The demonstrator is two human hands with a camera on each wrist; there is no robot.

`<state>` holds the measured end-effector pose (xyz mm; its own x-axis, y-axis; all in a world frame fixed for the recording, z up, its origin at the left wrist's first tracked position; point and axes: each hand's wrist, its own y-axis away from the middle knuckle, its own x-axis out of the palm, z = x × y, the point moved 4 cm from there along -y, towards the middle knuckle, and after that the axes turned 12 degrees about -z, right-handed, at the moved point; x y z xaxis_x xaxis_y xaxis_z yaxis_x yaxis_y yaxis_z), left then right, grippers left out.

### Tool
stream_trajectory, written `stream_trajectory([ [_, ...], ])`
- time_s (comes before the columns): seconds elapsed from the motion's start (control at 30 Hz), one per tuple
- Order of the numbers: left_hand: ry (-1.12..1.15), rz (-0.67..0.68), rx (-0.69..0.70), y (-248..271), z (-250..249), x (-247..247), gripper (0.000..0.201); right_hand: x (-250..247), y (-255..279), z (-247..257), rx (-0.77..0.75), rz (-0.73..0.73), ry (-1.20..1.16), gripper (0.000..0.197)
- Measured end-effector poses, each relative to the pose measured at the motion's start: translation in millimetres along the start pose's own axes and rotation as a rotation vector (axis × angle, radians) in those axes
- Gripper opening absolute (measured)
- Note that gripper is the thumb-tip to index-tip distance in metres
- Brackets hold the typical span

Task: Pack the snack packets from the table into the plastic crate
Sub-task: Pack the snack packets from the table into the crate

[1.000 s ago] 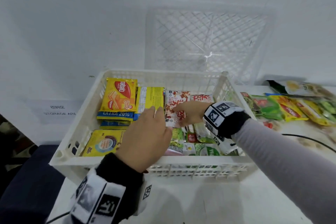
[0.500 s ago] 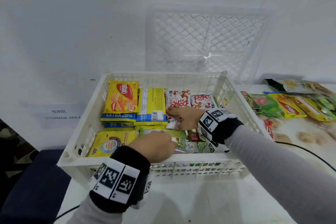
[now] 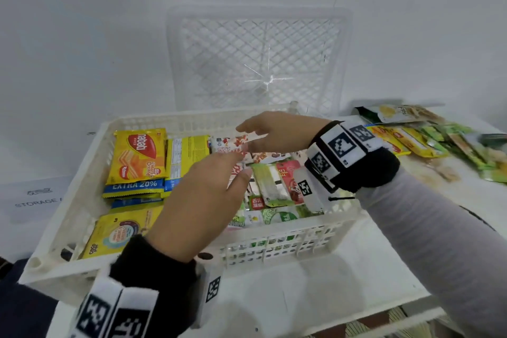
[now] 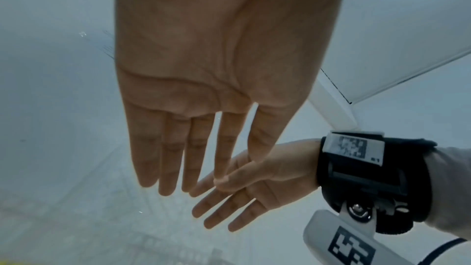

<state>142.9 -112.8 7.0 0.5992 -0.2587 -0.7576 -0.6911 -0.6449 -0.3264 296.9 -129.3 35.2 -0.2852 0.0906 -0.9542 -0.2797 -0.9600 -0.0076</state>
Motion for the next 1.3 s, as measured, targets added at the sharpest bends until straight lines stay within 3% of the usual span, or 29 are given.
stream_trajectory([
  [0.37, 0.165, -0.132, 0.076, -22.9, -70.2, 42.2, 0.032, -50.3, 98.0, -103.6, 0.162, -0.228, -0.434, 0.037],
  [0.7, 0.166, -0.110, 0.040, -50.0, -160.4, 115.3, 0.037, -38.9, 135.0, -240.6, 0.216, -0.209, -0.518, 0.041],
  [0.83, 0.101, -0.076, 0.045, -48.5, -185.1, 154.8, 0.040, -25.2, 138.5, -301.3, 0.250, -0.076, -0.384, 0.040],
  [0.97, 0.004, 0.200, 0.088, -42.1, -198.4, 210.3, 0.052, -10.7, 131.5, -347.0, 0.260, 0.102, -0.121, 0.039],
  [1.07, -0.153, 0.347, 0.060, -44.0, -204.7, 246.1, 0.063, -7.1, 110.5, -368.8, 0.238, 0.057, -0.067, 0.042],
  [1.17, -0.331, 0.340, 0.054, -54.1, -203.5, 258.5, 0.063, -5.2, 90.6, -400.7, 0.370, -0.005, 0.078, 0.057],
  [1.3, -0.328, 0.294, 0.039, -71.4, -199.8, 267.8, 0.055, -2.2, 77.1, -437.0, 0.575, 0.050, 0.205, 0.083],
])
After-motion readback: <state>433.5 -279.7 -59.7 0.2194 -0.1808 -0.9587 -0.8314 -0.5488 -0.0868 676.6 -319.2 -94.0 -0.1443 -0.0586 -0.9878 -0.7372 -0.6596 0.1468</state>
